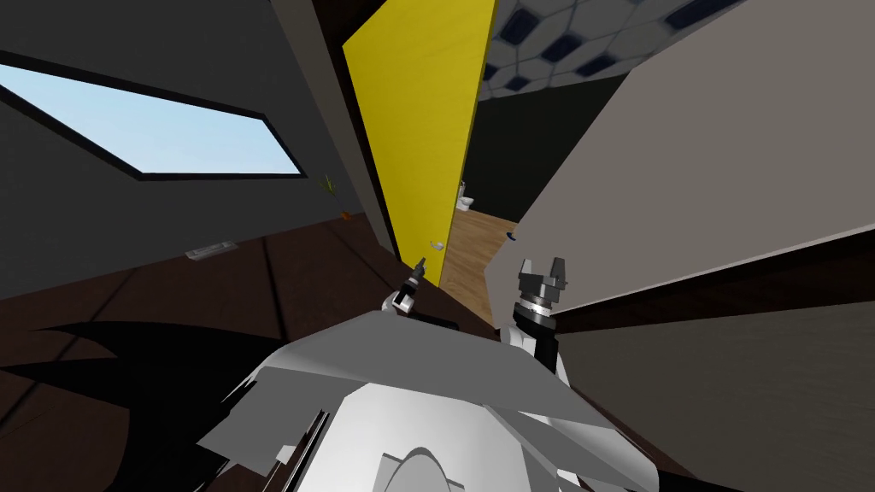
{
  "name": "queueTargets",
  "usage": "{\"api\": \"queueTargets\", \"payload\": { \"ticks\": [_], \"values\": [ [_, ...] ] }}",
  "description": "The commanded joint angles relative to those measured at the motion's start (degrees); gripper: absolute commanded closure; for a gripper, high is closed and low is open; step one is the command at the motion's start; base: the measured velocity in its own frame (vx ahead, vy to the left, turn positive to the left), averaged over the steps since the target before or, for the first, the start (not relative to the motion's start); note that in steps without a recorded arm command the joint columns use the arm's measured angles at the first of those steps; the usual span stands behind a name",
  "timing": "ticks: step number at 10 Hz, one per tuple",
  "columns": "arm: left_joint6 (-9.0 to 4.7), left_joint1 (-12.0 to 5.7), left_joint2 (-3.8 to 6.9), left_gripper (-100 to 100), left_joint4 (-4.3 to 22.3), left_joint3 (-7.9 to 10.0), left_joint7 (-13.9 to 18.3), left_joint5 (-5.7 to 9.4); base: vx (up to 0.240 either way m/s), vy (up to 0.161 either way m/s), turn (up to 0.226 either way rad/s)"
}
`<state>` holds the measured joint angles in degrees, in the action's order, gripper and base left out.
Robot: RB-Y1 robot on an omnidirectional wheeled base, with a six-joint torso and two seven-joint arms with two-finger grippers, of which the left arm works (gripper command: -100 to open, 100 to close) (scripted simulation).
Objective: Push the door open
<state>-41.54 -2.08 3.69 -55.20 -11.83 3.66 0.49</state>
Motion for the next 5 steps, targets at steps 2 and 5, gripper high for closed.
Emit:
{"api": "queueTargets", "payload": {
  "ticks": [2,5],
  "values": [
    [-0.5,-1.38,-0.2,-100,3.1,-0.56,0.2,-0.29,0.076,0.083,-0.052],
    [-1.35,-3.02,-0.7,-100,7.0,-1.13,0.2,-0.6,0.073,0.081,-0.051]
  ]
}}
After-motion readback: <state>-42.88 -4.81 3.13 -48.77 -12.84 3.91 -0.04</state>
